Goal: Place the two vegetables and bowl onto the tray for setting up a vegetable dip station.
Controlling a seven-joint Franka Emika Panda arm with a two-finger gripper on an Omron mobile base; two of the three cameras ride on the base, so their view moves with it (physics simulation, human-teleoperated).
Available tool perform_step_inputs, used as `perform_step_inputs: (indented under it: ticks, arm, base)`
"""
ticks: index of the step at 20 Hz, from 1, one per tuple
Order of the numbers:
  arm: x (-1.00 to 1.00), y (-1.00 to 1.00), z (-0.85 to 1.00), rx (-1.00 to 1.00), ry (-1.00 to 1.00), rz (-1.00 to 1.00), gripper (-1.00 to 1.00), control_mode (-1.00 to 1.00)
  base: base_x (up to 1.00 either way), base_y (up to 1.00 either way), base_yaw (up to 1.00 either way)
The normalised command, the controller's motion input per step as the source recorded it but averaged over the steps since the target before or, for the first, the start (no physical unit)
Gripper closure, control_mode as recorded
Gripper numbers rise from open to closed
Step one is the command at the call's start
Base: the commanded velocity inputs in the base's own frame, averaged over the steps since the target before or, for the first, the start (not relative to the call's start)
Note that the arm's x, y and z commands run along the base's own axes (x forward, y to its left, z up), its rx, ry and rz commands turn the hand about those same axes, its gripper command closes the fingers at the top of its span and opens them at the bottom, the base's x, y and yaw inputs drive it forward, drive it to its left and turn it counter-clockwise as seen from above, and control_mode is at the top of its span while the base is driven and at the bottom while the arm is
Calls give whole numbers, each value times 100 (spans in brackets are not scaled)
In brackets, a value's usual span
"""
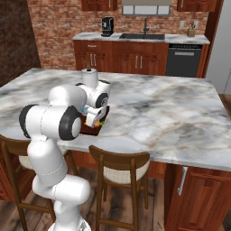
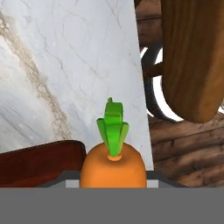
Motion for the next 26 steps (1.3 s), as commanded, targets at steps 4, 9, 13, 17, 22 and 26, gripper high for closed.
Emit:
perform_step_inputs:
  ticks: [4, 9, 13, 17, 22, 26]
  arm:
    - [7, 27, -1, -6, 0, -7, 100, -100]
    - [11, 28, -4, -6, 0, -6, 100, -100]
    - [14, 24, -5, -5, 0, -5, 100, -100]
    - [11, 28, -10, -4, 0, -4, 100, -100]
    - [11, 26, -12, 0, 0, -2, 100, -100]
    - [6, 14, -9, 0, 0, 0, 100, -100]
  base:
    - [0, 0, 0]
    - [0, 0, 0]
    - [0, 0, 0]
    - [0, 0, 0]
    - [0, 0, 0]
    - [0, 0, 0]
